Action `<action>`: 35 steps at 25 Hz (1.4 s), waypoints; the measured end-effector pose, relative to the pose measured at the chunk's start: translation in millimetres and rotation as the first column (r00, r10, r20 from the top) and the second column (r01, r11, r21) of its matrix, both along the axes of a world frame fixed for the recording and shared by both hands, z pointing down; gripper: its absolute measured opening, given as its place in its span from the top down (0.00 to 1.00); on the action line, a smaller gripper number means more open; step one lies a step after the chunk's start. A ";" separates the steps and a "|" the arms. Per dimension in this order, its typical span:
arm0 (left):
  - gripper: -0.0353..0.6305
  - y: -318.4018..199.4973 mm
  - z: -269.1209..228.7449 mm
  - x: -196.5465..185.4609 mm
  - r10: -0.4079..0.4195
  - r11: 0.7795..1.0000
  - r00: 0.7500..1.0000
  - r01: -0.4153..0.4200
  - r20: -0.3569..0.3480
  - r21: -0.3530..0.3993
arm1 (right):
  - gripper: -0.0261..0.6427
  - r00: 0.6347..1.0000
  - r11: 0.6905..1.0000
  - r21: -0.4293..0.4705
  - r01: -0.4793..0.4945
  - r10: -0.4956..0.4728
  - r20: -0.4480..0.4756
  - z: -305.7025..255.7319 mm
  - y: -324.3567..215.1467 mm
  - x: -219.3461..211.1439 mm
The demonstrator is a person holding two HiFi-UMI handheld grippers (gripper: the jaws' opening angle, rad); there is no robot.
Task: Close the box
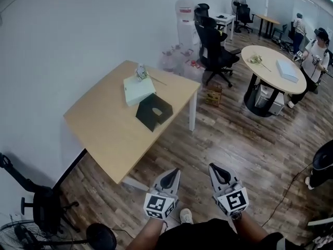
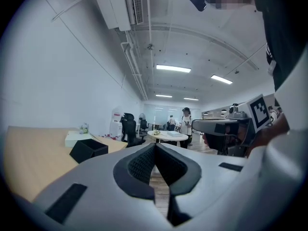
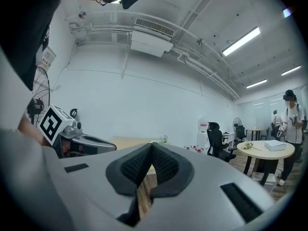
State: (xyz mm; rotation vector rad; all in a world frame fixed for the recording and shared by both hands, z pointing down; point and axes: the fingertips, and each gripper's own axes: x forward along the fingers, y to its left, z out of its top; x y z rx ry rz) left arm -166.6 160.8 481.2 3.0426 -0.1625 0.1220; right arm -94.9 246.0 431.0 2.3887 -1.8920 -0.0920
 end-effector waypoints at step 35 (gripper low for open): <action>0.92 -182.7 12.2 183.1 -0.251 0.968 0.966 0.252 0.066 -0.012 | 0.94 0.969 0.970 -0.003 0.245 -0.245 0.023 5.6 -194.7 212.5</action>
